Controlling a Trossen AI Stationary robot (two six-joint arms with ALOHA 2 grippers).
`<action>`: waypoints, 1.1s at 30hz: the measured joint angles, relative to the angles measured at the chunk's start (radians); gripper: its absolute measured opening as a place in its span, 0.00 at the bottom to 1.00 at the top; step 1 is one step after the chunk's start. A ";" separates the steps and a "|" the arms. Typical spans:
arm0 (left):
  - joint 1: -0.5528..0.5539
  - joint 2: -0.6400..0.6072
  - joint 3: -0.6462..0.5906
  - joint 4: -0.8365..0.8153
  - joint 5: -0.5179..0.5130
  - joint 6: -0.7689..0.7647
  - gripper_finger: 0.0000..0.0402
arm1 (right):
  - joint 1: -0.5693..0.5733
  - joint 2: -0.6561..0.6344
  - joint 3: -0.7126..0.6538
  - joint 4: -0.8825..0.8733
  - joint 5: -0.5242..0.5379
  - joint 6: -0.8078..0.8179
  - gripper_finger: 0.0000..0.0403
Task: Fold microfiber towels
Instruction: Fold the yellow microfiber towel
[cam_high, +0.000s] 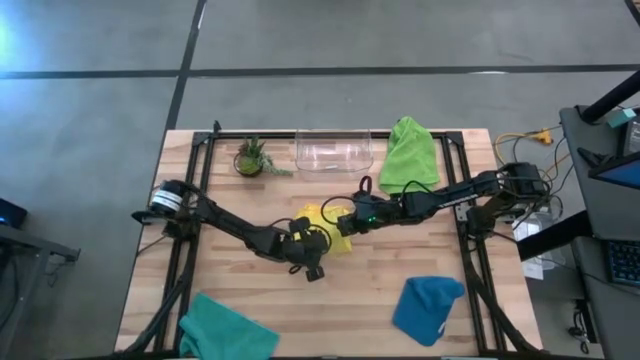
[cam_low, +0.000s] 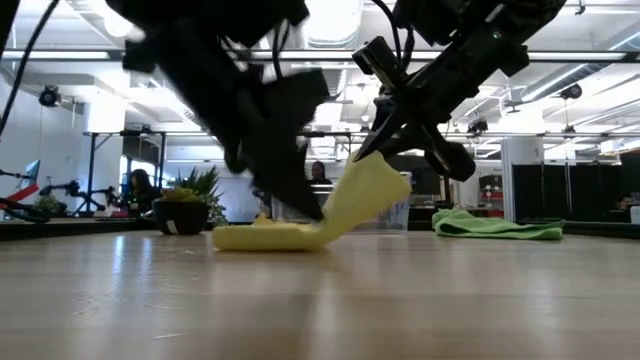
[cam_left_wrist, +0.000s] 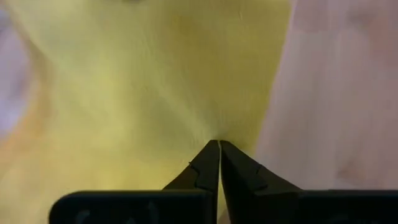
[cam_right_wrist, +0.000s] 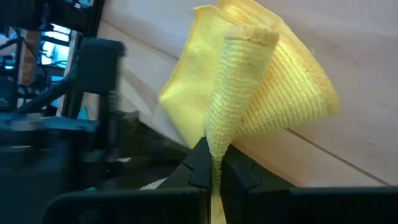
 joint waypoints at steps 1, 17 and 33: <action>0.000 -0.023 -0.004 -0.012 -0.004 -0.001 0.00 | 0.000 0.000 0.001 0.001 0.000 0.000 0.02; -0.035 -0.242 -0.218 -0.196 -0.124 -0.273 0.00 | 0.000 0.158 0.160 -0.060 -0.001 -0.023 0.02; -0.046 -0.233 -0.327 0.029 -0.037 -0.314 0.00 | -0.027 0.377 0.437 -0.137 0.000 -0.074 0.02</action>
